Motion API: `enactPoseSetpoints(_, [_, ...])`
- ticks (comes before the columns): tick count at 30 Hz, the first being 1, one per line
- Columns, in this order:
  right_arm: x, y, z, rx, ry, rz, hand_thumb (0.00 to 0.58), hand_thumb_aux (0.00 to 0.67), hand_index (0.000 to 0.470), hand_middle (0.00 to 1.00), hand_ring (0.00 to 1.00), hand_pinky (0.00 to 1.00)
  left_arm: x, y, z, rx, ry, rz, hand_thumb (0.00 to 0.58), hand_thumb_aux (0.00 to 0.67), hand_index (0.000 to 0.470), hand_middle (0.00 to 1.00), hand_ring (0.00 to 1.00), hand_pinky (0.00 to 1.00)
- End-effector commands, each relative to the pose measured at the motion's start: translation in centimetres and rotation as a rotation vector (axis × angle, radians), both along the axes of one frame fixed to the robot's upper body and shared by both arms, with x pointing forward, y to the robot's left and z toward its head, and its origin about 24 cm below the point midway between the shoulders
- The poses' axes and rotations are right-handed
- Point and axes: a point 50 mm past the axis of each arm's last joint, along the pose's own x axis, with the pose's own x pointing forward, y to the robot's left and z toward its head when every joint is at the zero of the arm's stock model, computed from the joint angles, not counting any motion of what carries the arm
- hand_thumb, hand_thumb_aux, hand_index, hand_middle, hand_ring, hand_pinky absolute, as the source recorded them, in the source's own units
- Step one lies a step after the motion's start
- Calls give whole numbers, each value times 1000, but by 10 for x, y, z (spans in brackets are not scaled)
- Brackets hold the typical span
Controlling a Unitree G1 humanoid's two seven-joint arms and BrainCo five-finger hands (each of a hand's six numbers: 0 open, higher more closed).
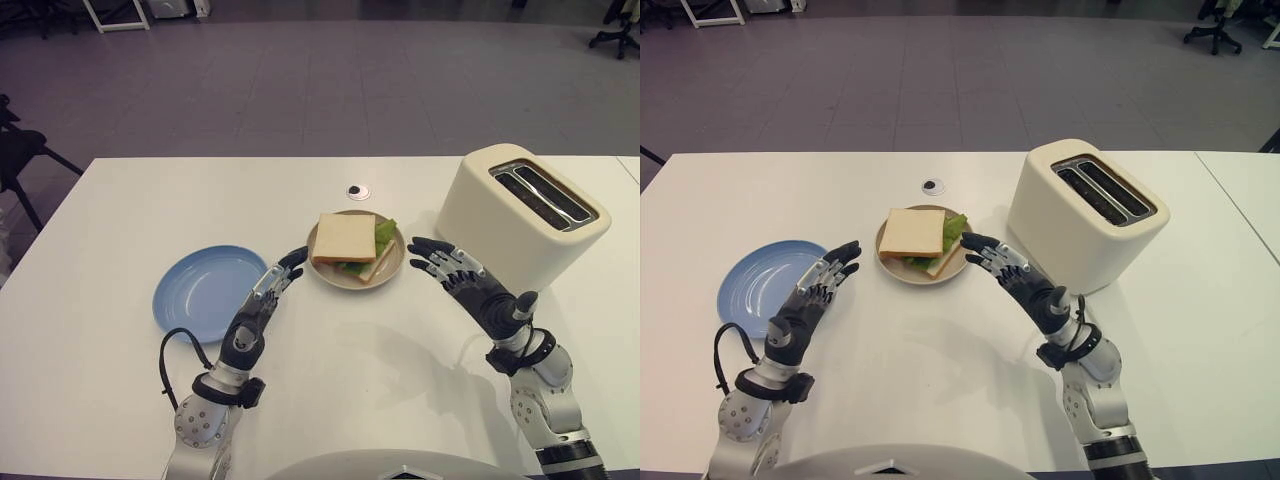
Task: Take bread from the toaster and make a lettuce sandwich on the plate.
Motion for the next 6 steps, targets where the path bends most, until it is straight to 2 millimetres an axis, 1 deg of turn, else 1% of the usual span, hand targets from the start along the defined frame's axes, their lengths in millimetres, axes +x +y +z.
enactPoseSetpoints(1, [-2, -9, 0, 67, 27, -23, 0, 0, 0, 0, 0, 0, 5, 3, 2, -88, -2, -39, 0, 0, 0, 0, 0, 0])
enactPoseSetpoints(6, [1, -15, 0, 151, 53, -16, 0, 0, 0, 0, 0, 0, 4, 4, 4, -176, -24, -97, 0, 0, 0, 0, 0, 0])
